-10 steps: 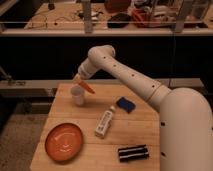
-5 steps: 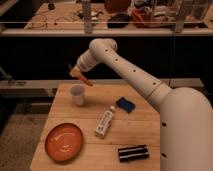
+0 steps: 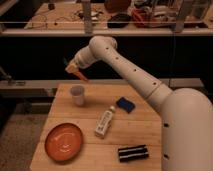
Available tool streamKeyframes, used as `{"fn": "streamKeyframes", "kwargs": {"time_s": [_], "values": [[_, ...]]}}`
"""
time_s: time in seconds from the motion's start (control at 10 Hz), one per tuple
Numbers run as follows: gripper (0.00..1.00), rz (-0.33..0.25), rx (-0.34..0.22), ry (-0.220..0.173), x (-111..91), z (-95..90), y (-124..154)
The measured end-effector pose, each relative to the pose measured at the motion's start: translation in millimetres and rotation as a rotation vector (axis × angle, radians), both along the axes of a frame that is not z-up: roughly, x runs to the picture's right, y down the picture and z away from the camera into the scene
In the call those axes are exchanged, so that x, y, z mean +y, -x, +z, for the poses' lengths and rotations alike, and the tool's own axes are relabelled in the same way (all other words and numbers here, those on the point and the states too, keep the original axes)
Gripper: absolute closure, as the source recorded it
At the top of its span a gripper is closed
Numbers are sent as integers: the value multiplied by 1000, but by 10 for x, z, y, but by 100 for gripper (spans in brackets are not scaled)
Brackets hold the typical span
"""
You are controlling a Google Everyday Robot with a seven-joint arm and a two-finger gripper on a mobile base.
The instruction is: Place the pepper in the ceramic cup
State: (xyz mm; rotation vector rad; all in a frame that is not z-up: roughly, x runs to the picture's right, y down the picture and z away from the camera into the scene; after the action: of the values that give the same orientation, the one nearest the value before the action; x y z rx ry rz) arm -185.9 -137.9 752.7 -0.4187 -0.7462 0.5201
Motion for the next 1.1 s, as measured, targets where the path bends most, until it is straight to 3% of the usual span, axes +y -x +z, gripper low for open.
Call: {"fn": "streamKeyframes", "kwargs": {"time_s": [0.3, 0.6, 0.9, 1.1], "values": [[100, 10, -49, -42, -114, -190, 27], [100, 24, -96, -43, -123, -288, 33], [100, 71, -149, -26, 13, -226, -25], [100, 108, -196, -38, 109, -180, -61]]}}
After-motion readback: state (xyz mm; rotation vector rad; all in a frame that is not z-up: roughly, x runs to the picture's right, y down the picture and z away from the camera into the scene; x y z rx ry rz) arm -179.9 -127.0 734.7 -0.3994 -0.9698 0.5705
